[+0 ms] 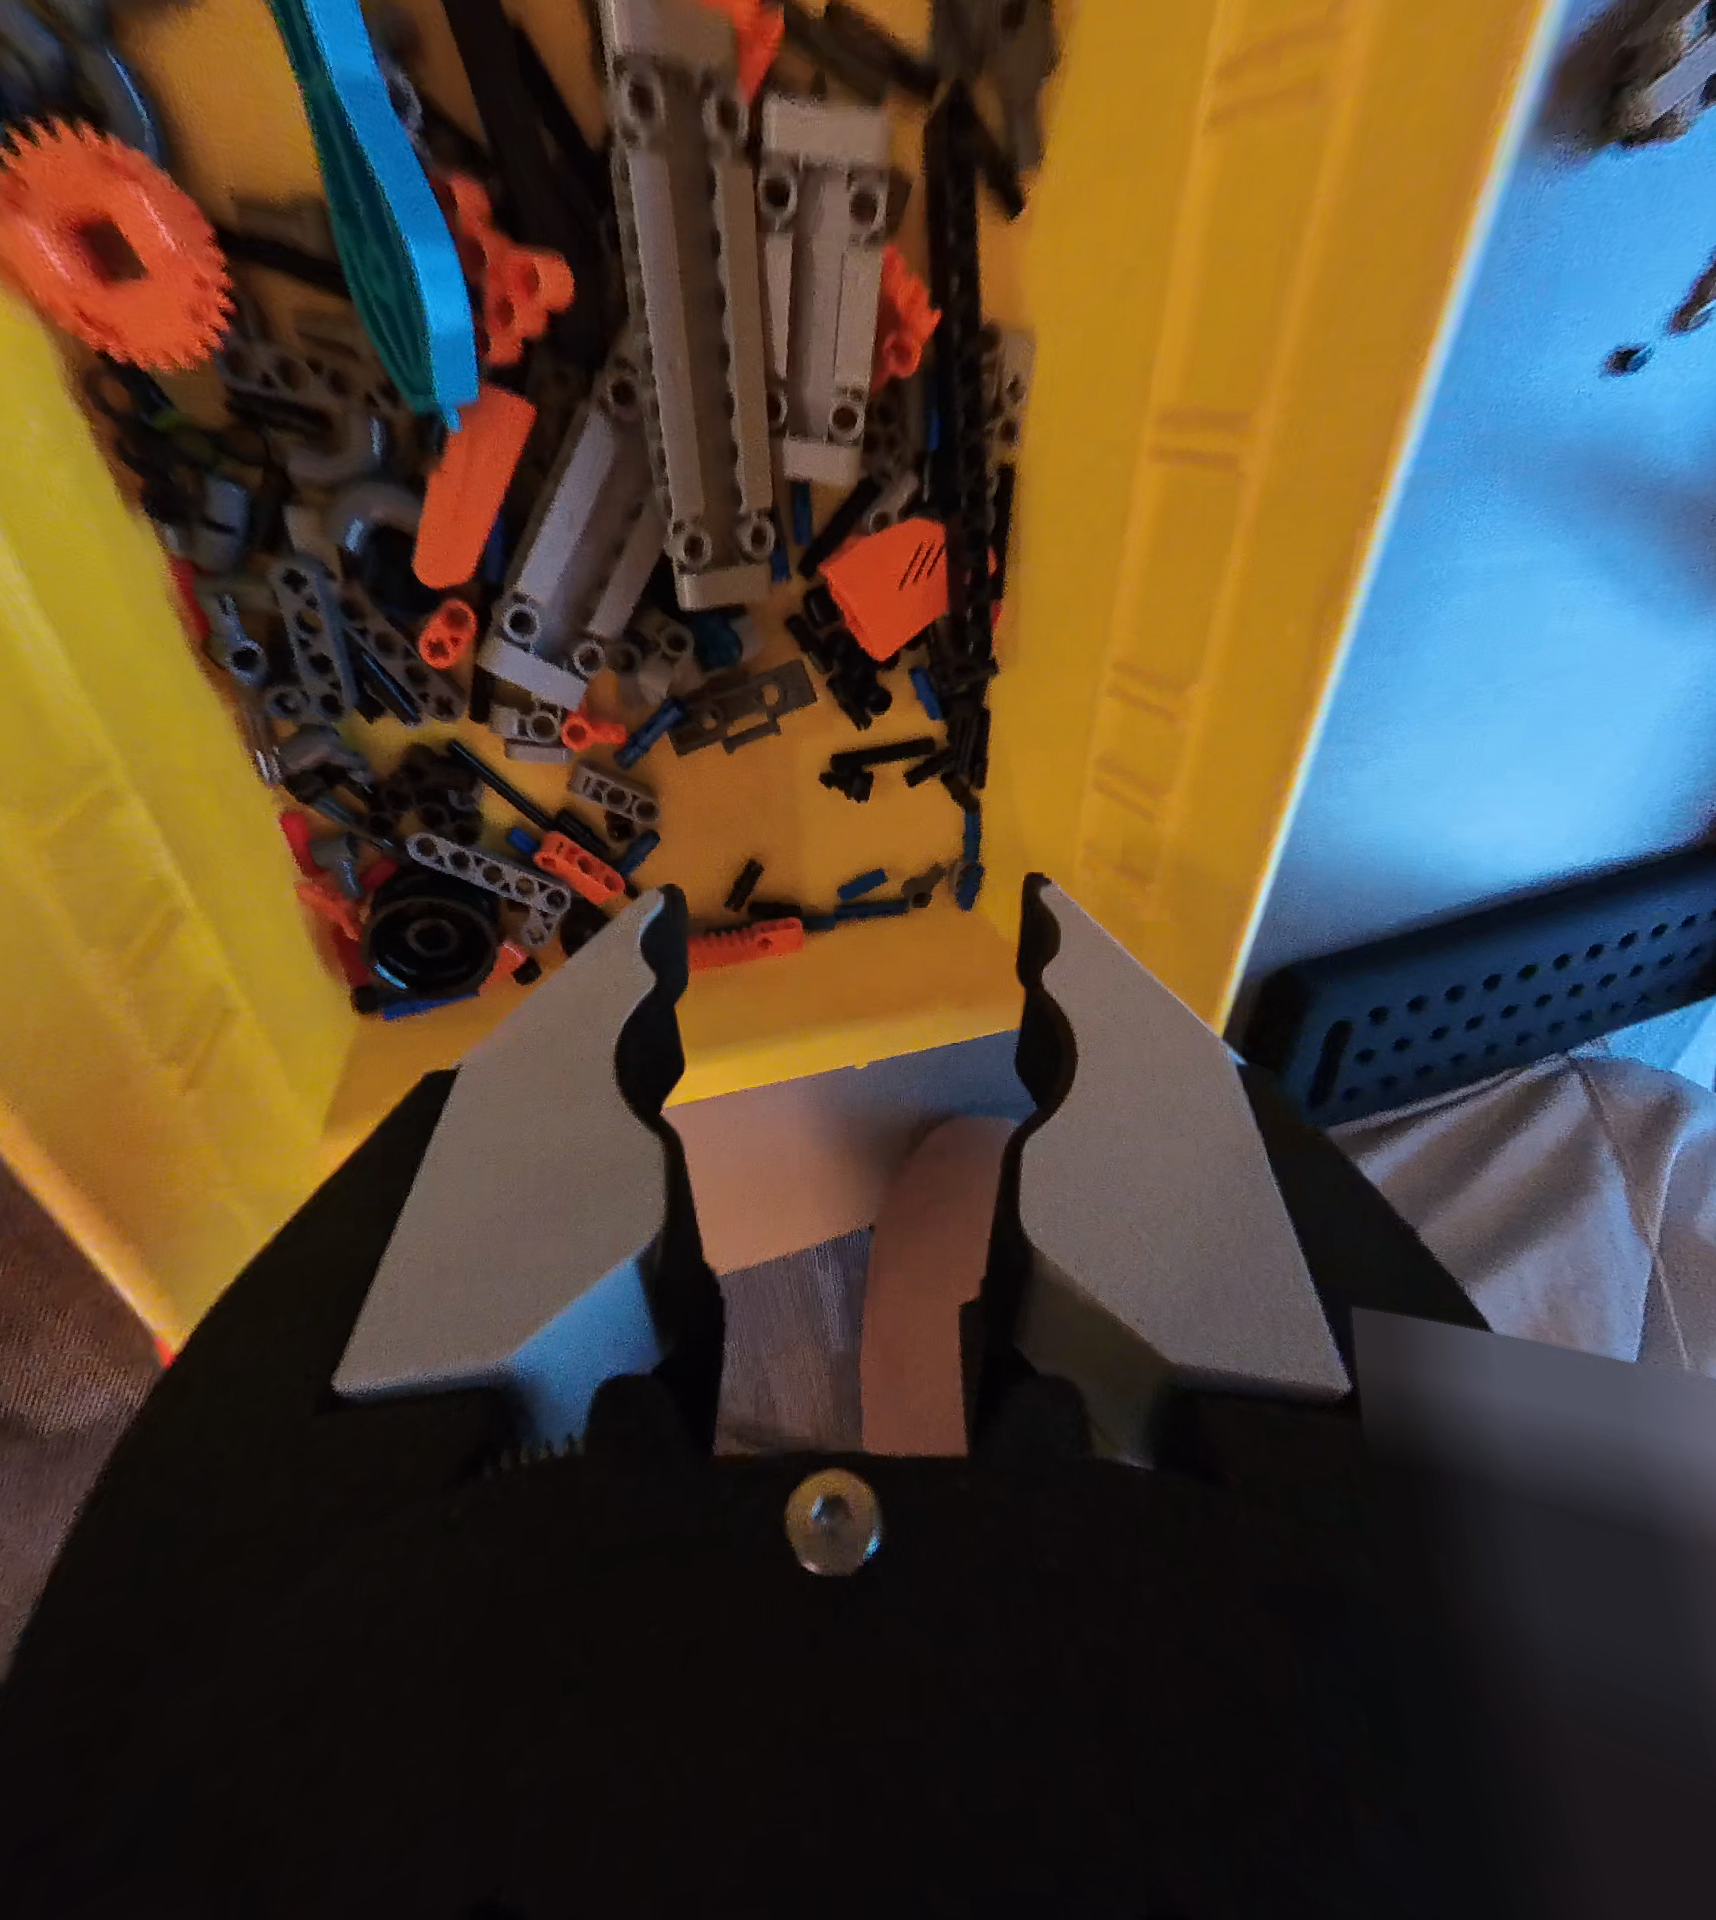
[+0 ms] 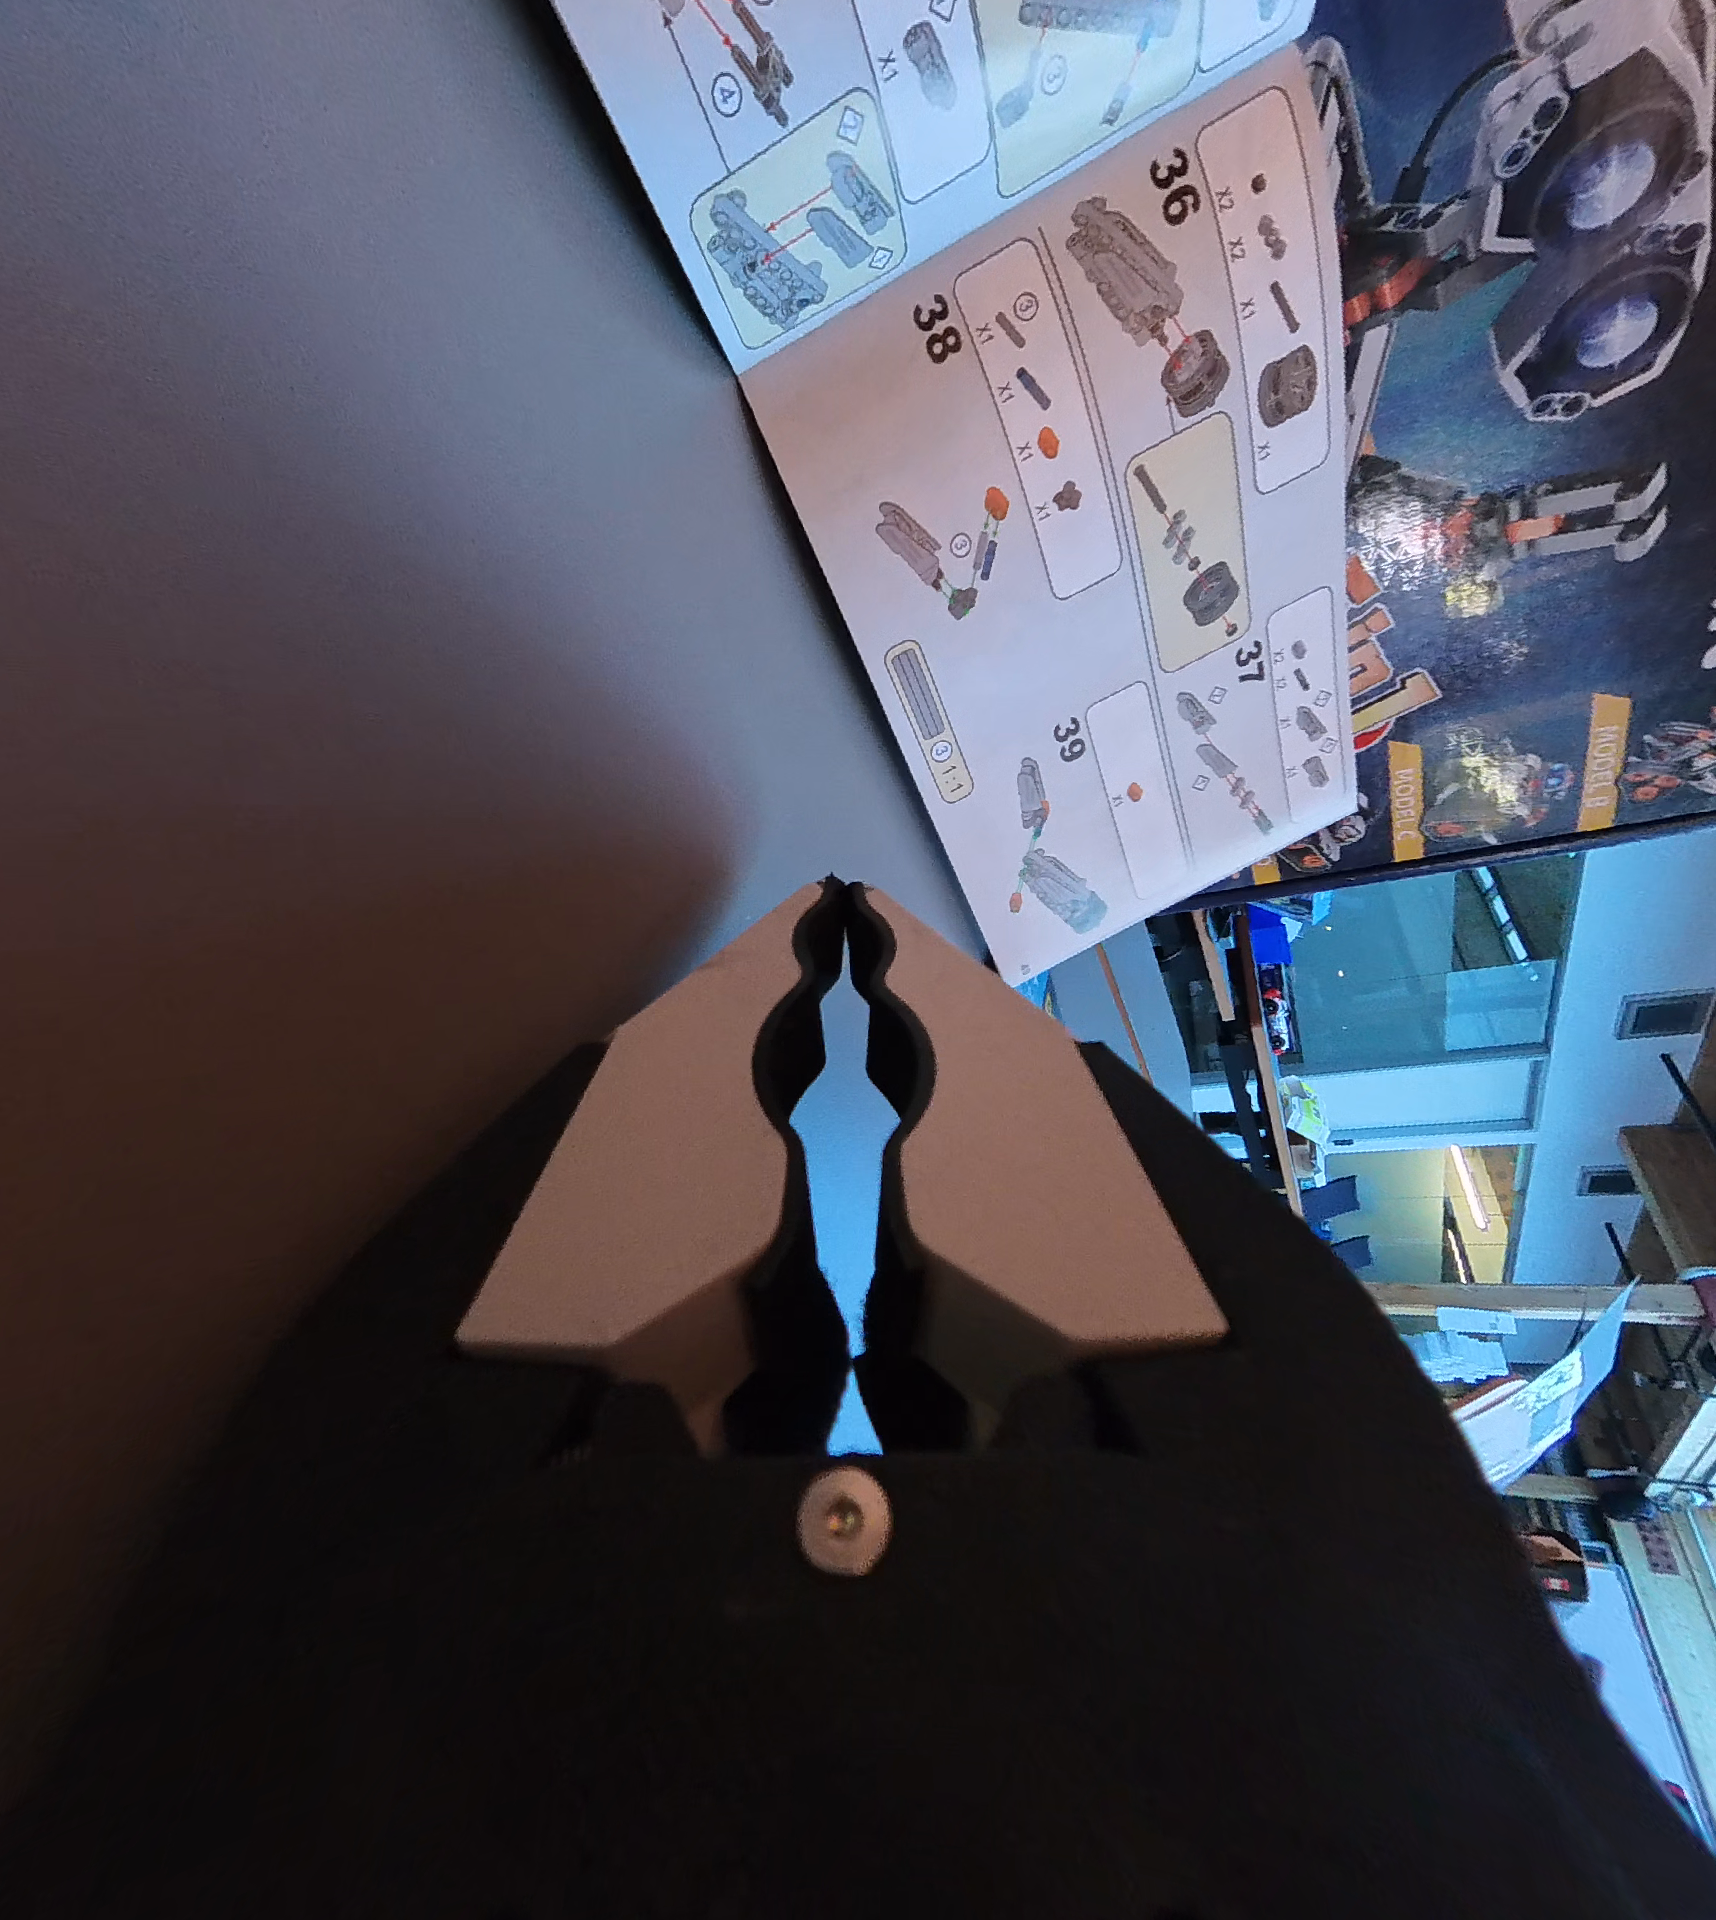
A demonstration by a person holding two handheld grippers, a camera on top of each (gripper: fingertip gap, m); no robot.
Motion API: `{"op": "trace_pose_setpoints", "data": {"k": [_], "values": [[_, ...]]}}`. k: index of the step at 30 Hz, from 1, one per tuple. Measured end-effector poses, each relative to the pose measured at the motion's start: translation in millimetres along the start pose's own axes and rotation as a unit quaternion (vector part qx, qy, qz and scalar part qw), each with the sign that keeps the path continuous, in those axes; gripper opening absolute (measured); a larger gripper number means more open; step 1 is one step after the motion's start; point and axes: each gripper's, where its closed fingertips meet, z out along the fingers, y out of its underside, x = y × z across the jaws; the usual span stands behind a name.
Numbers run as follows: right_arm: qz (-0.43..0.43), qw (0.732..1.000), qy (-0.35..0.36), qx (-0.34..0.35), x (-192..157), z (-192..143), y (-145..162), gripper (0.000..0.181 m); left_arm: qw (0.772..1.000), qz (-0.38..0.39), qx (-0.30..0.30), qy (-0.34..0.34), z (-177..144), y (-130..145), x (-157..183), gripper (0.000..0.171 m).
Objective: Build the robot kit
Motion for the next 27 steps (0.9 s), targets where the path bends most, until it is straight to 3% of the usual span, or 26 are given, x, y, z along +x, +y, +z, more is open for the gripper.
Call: {"op": "trace_pose_setpoints", "data": {"k": [3,8,11,14,21,24,27], "values": [[-0.008,1.000,0.006,-0.001,0,0,0,0.000,0.999,0.013,0.047,0.001,-15,-9,0,0.062],[-0.015,1.000,0.014,-0.001,1,1,-1,0.000,0.998,0.039,0.051,0.007,-23,-10,-3,0.064],[-0.015,1.000,0.015,-0.001,1,1,-1,0.000,0.994,0.066,0.087,0.015,-37,-16,2,0.063],[-0.015,1.000,0.016,-0.001,1,1,-1,0.000,0.983,0.103,0.153,0.013,-62,-29,7,0.063],[-0.014,1.000,0.017,-0.004,2,1,0,0.000,0.932,0.139,0.333,0.026,-134,-61,14,0.063],[-0.014,1.000,0.019,-0.006,2,2,0,0.000,0.928,0.150,0.340,0.027,-141,-58,12,0.063],[-0.013,1.000,0.020,-0.008,2,2,1,0.000,0.951,0.155,0.265,0.026,-114,-40,6,0.063]]}}
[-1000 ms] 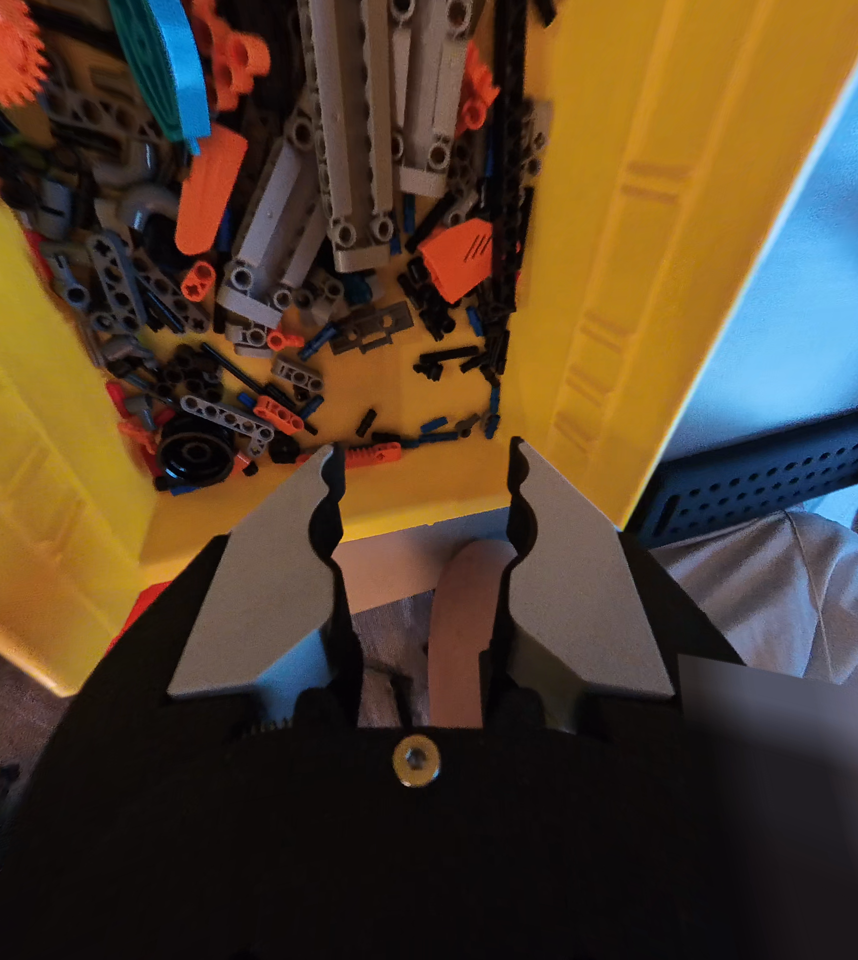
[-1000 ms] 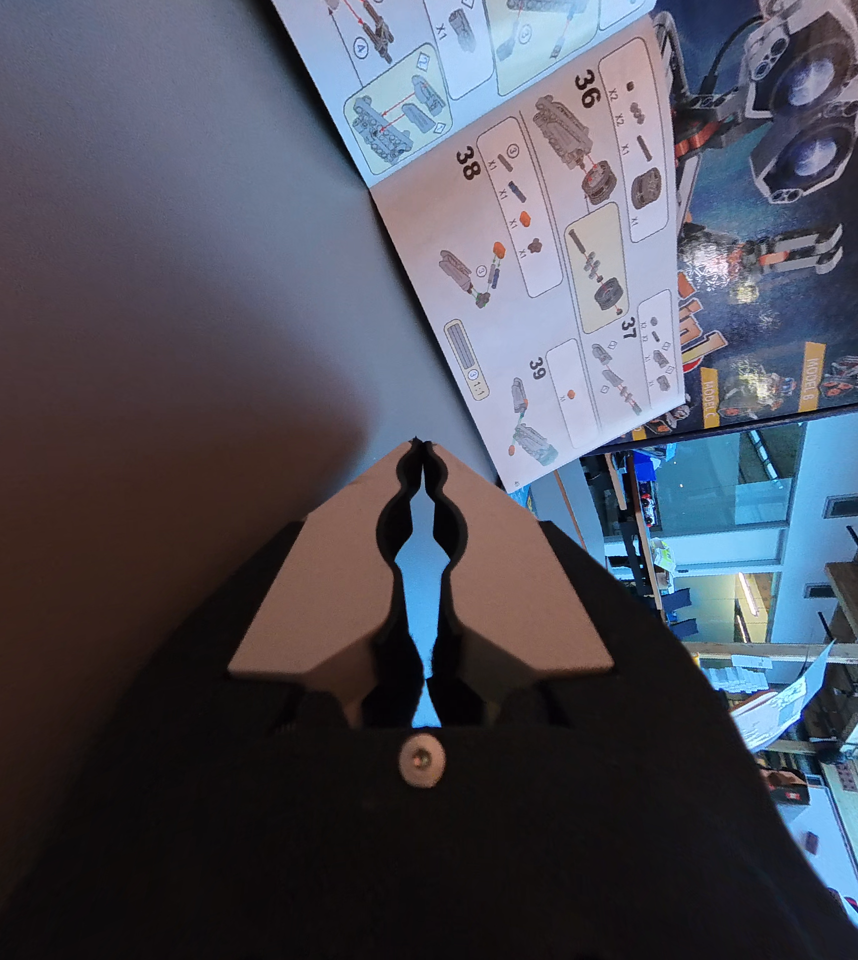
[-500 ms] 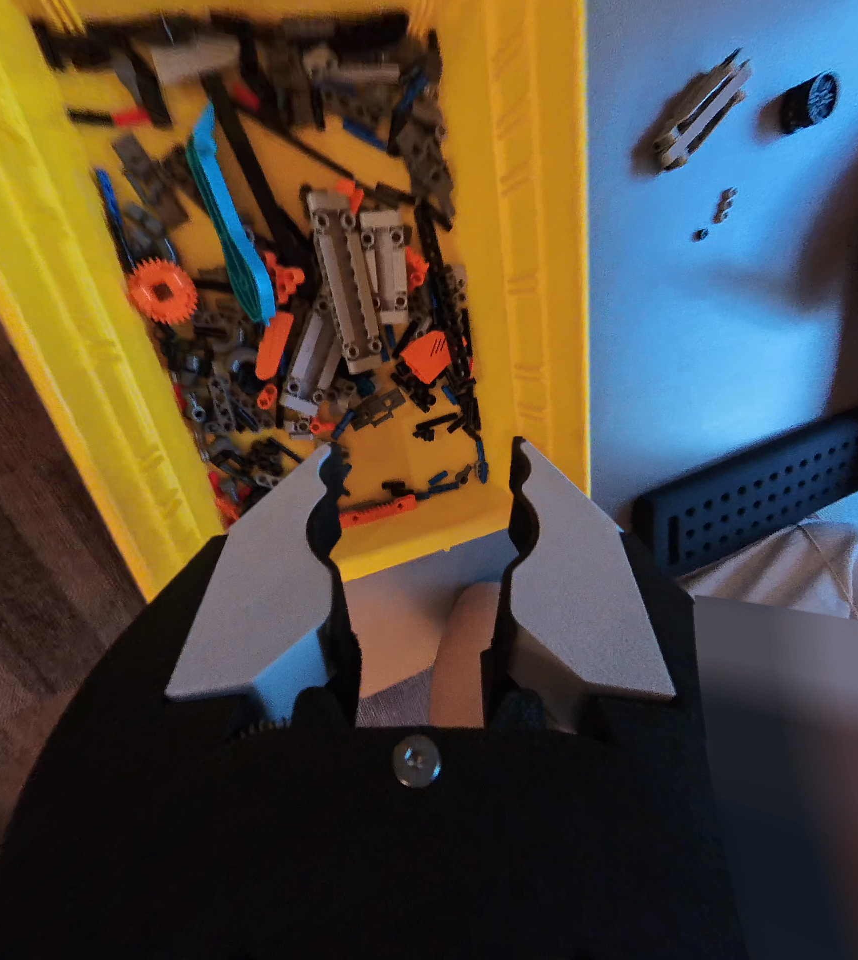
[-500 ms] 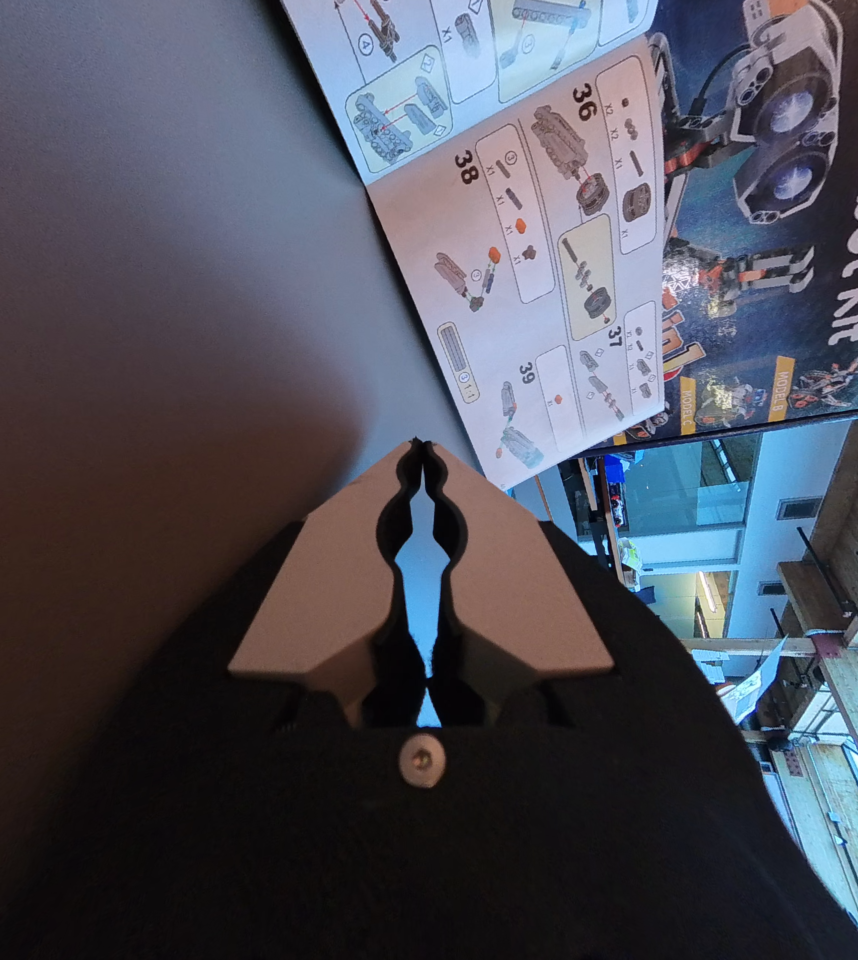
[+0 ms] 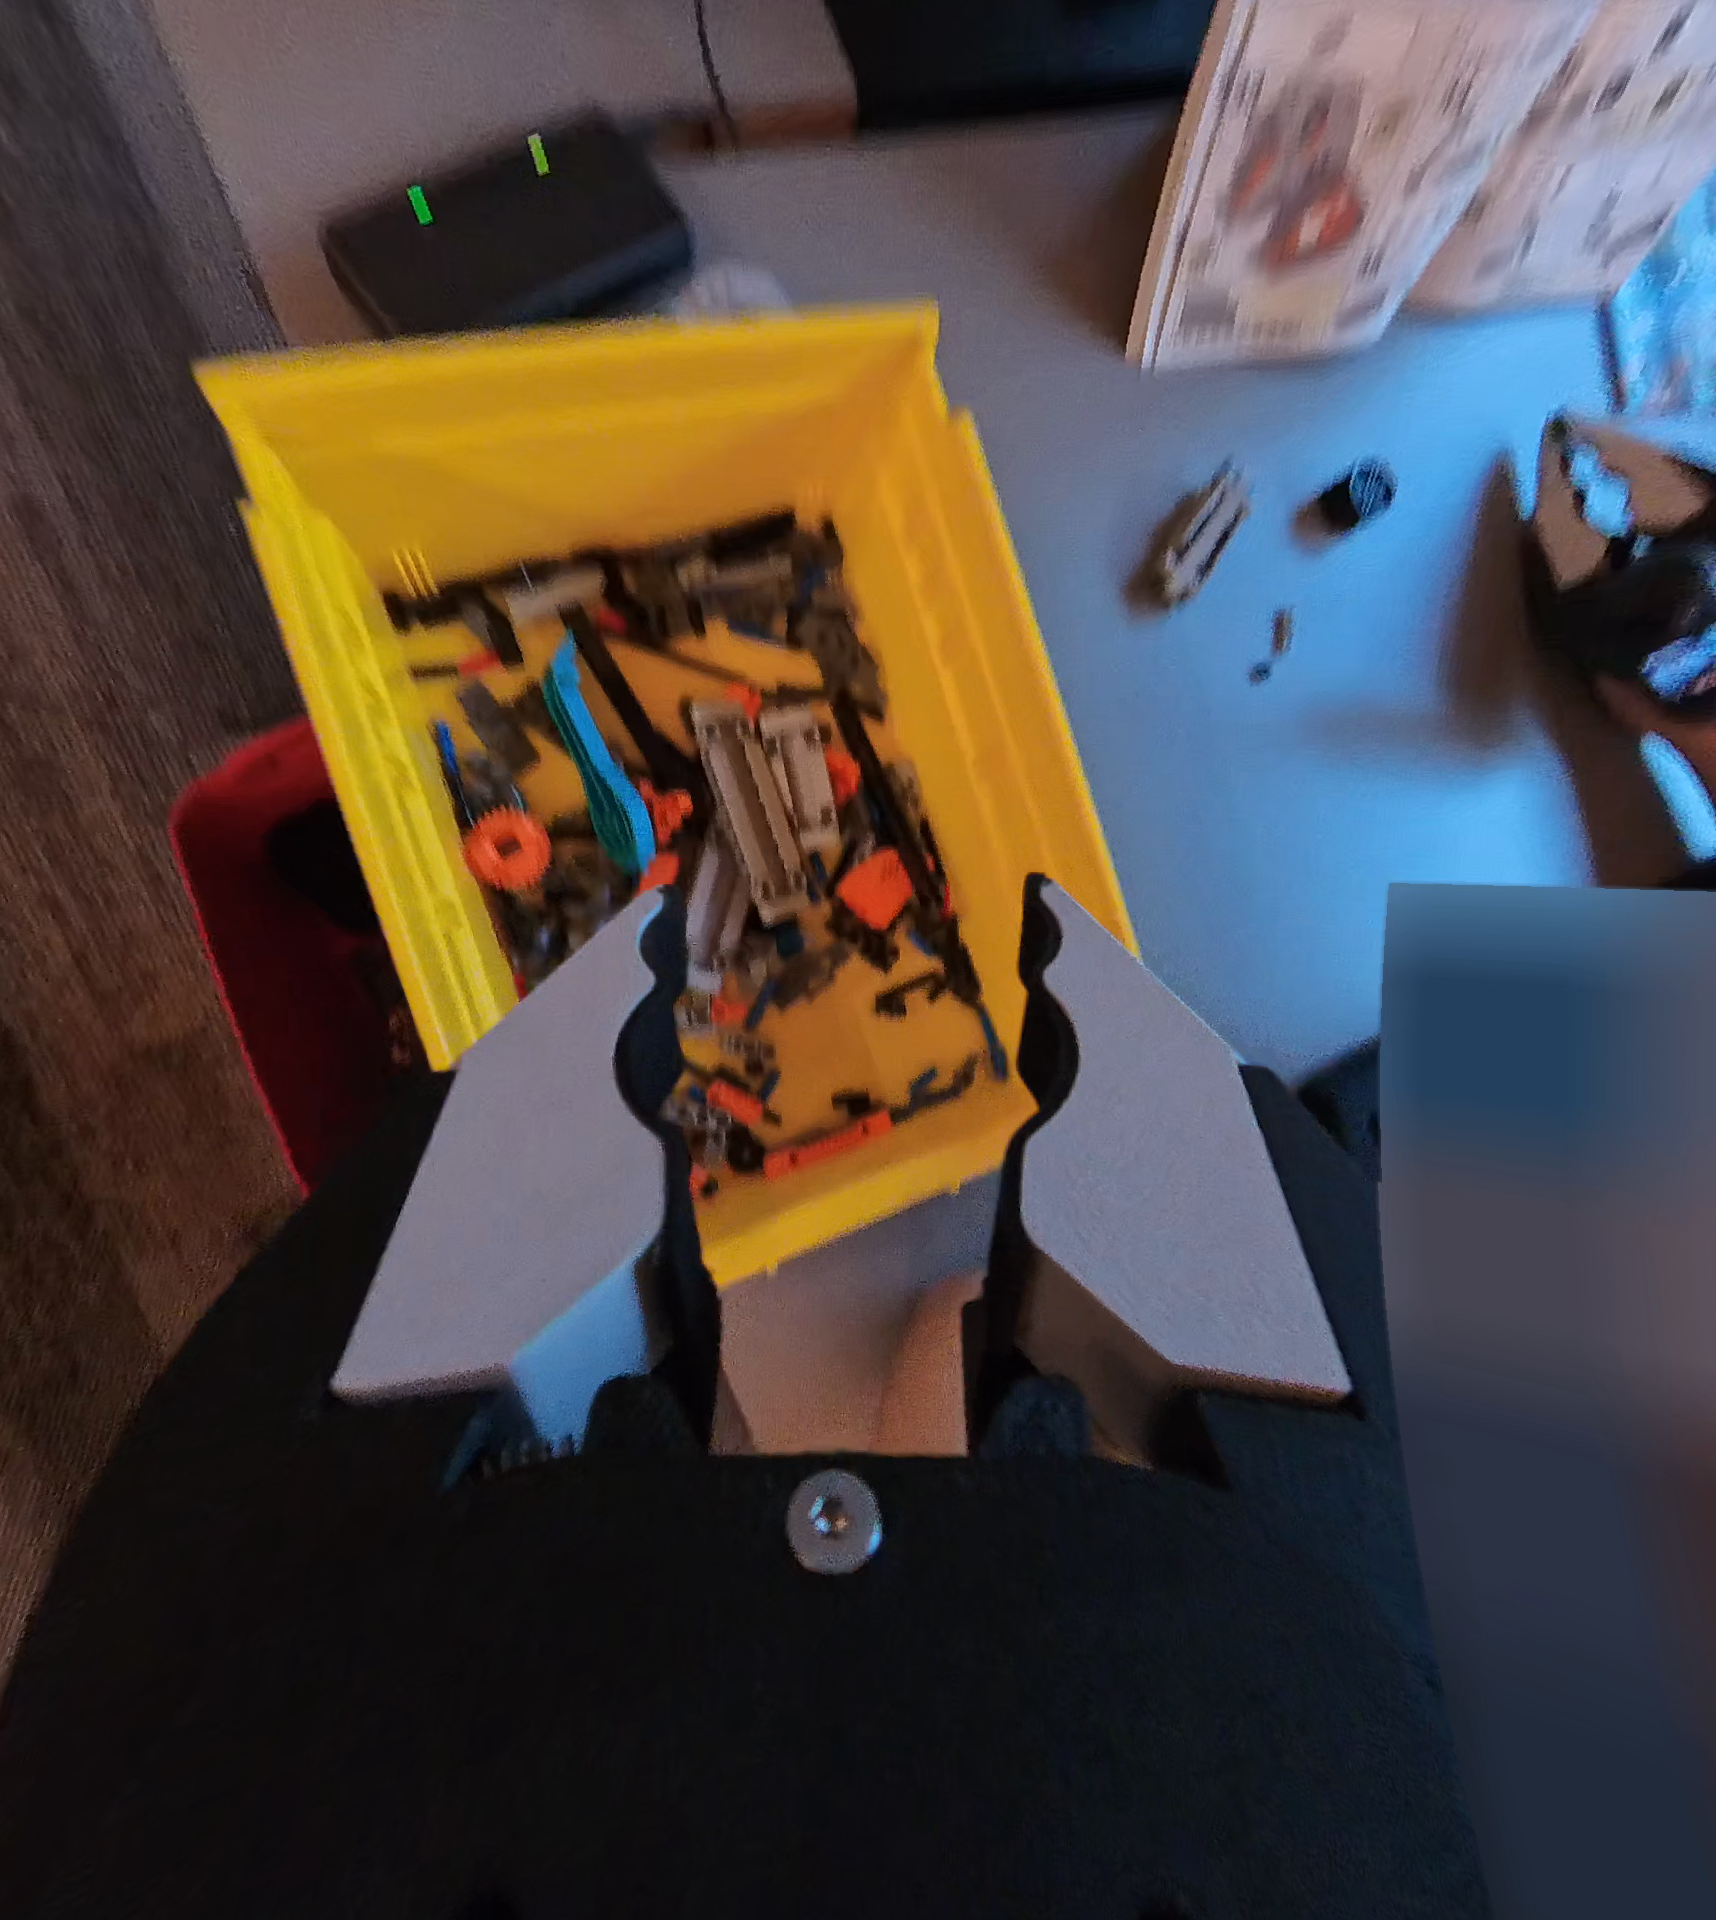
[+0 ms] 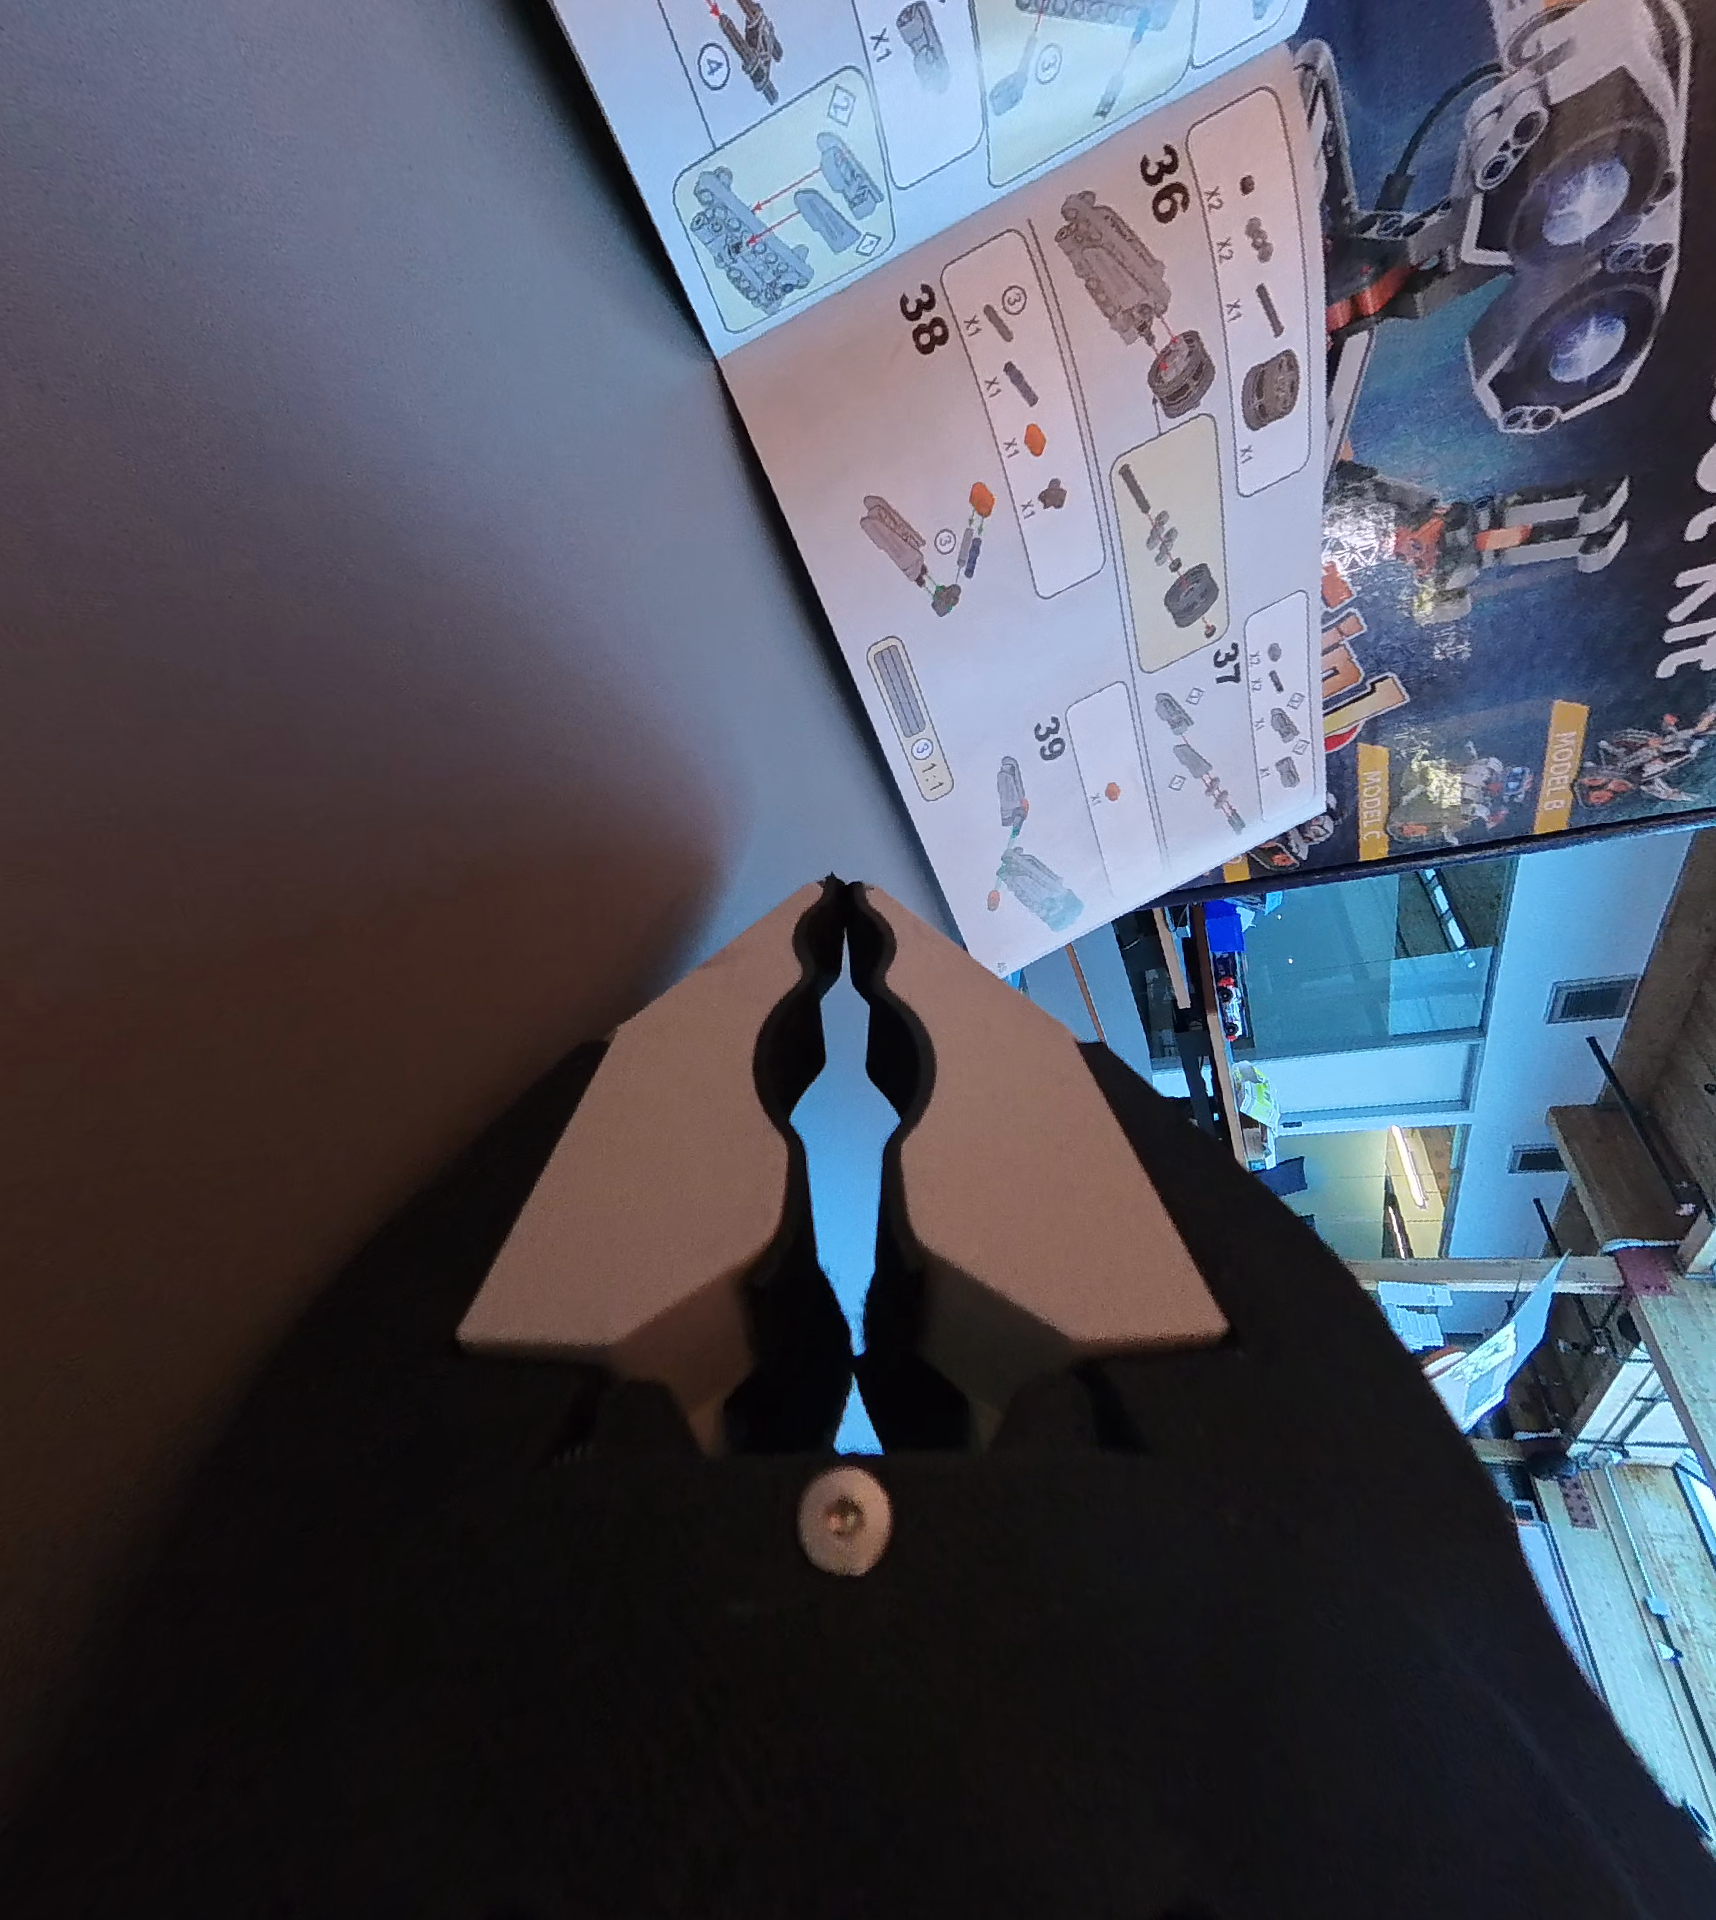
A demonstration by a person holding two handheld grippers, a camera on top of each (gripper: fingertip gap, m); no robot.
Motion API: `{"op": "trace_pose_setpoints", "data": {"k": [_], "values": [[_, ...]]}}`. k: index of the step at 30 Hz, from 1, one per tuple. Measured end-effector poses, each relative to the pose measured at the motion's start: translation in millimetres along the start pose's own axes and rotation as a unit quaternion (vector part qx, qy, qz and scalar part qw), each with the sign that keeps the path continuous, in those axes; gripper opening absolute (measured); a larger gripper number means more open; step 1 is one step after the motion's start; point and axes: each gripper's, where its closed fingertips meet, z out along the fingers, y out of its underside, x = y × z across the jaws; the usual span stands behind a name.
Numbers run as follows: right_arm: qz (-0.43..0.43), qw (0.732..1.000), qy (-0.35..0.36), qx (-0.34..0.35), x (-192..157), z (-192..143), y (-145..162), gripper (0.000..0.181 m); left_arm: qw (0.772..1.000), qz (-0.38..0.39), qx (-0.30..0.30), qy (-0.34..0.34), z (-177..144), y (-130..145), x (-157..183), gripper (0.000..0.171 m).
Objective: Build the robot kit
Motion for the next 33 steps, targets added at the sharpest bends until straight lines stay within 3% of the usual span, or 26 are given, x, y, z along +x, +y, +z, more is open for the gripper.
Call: {"op": "trace_pose_setpoints", "data": {"k": [3,9,21,28,33], "values": [[0.000,1.000,0.001,-0.001,0,1,0,0.000,0.998,0.002,-0.061,-0.006,11,21,-4,0.067],[0.000,1.000,0.000,0.001,0,1,0,0.000,0.999,-0.005,-0.037,-0.014,7,12,-6,0.065],[-0.001,1.000,-0.001,0.006,0,1,-1,0.000,0.992,0.006,-0.122,-0.032,20,43,1,0.069],[-0.001,1.000,-0.001,0.005,1,1,-1,0.000,0.979,-0.045,-0.191,-0.052,27,73,-10,0.068],[-0.001,1.000,0.000,0.005,1,2,-1,0.000,0.975,-0.079,-0.197,-0.064,26,79,-19,0.067]]}}
